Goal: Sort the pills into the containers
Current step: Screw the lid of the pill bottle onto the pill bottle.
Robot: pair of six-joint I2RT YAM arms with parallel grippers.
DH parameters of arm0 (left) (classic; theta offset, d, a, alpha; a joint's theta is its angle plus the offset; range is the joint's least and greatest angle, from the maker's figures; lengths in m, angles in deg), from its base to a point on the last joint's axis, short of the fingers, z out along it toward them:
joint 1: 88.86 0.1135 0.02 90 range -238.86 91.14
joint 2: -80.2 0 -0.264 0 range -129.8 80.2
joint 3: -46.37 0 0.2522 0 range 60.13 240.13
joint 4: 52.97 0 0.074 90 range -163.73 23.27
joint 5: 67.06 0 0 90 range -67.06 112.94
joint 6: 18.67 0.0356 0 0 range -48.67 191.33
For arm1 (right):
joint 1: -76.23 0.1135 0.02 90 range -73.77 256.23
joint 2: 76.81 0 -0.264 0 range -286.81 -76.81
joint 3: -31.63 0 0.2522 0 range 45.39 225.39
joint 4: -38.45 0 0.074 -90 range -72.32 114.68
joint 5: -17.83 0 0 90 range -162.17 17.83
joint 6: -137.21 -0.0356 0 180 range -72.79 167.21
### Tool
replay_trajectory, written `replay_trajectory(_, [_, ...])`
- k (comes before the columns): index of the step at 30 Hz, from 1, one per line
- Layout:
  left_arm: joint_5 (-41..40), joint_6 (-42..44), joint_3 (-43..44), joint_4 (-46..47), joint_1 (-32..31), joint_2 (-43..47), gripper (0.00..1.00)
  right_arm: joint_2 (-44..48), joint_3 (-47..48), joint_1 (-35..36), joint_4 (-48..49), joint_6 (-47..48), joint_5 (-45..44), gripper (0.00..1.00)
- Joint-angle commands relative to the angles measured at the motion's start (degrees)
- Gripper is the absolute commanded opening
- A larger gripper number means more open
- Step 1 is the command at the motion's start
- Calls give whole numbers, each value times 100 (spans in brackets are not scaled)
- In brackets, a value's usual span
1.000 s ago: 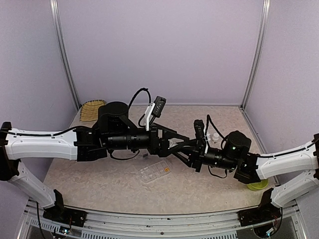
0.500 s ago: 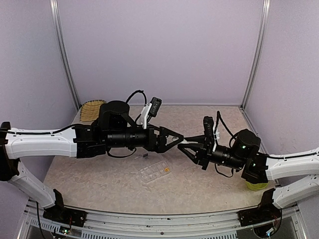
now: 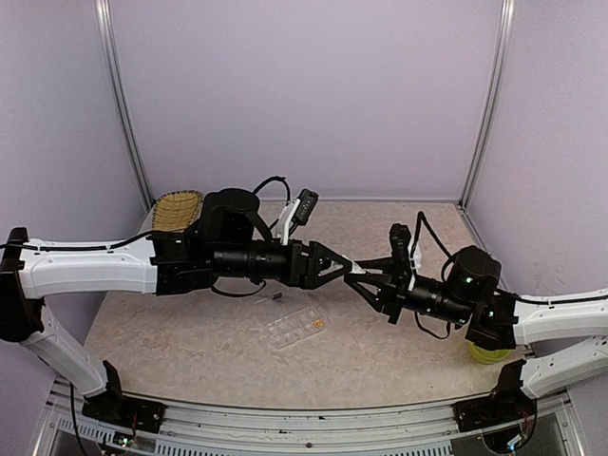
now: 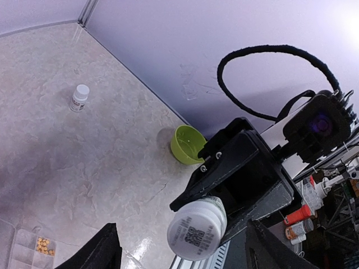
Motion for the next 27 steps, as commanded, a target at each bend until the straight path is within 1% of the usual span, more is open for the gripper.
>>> replay_trajectory(1, [322,-124,173,19,60,-121,73,104,-25,6,-160,260,-46,0])
replay_trajectory(4, [447,-212,55,291,96,-71,74,58,10,7,-171,244,-69,0])
replay_trajectory(8, [544,-230,18,511,96,-64,79,-124,120,19,-231,179,-216,0])
replay_trajectory(10, [613,-239,-5,638,80,-65,80,-222,165,30,-219,139,-277,0])
replay_trajectory(20, [661,-174,-18,717,-9,-85,81,-449,246,95,-138,71,-350,0])
replay_trajectory(27, [806,-186,-101,977,-28,-29,80,-758,371,144,-108,28,-313,0])
